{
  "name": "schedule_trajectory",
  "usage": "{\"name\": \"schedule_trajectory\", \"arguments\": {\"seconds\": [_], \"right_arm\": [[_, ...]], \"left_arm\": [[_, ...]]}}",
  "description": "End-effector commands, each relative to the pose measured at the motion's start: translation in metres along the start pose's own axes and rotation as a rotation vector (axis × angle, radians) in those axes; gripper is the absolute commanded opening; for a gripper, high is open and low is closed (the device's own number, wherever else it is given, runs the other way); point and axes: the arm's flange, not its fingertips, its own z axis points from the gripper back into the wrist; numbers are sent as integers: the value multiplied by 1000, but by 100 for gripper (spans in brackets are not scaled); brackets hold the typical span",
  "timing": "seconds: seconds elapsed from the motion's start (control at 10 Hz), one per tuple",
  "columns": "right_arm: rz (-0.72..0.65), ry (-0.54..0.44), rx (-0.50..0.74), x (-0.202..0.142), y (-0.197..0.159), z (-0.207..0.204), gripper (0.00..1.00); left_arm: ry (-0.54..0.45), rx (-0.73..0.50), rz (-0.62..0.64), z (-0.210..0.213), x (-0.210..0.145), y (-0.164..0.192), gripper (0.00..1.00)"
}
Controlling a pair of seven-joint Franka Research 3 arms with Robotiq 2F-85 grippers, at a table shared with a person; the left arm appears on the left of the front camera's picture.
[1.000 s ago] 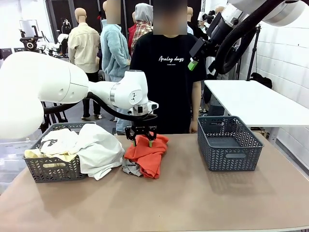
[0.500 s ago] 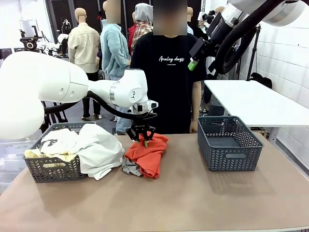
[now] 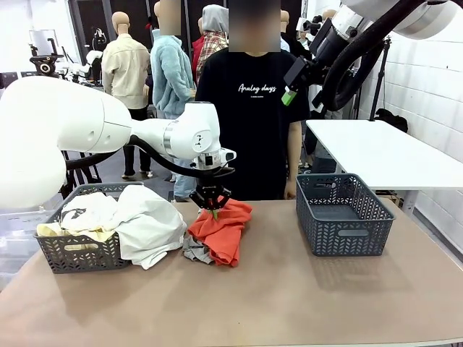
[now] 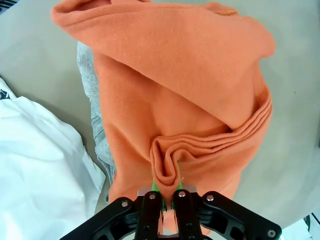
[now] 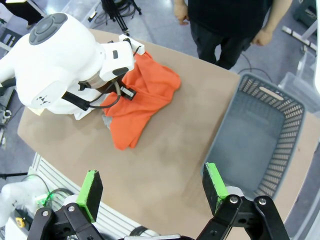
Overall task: Sort the tops and bottoms.
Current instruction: Lift clothes from the center of the table with your left hand.
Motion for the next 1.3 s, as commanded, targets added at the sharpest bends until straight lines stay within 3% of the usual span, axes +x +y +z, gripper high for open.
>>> {"name": "schedule_trajectory", "arguments": {"seconds": [0.0, 0.3, 0.5, 0.8, 1.1, 1.2], "right_arm": [[-11, 2, -9, -6, 0, -2, 100], [-11, 2, -9, -6, 0, -2, 100], [-11, 2, -9, -6, 0, -2, 100], [-11, 2, -9, -6, 0, -2, 100], [-11, 2, -9, -6, 0, -2, 100], [-11, 2, -9, -6, 0, -2, 100]], "left_arm": [[4, 3, 1, -3, 1, 1, 0], [-1, 1, -2, 0, 0, -1, 0], [-7, -106, 38, 54, -13, -8, 0], [-118, -42, 111, 158, -14, 0, 0], [-229, -10, 133, 210, -20, -6, 0], [-158, -68, 99, 195, -25, 4, 0]]}}
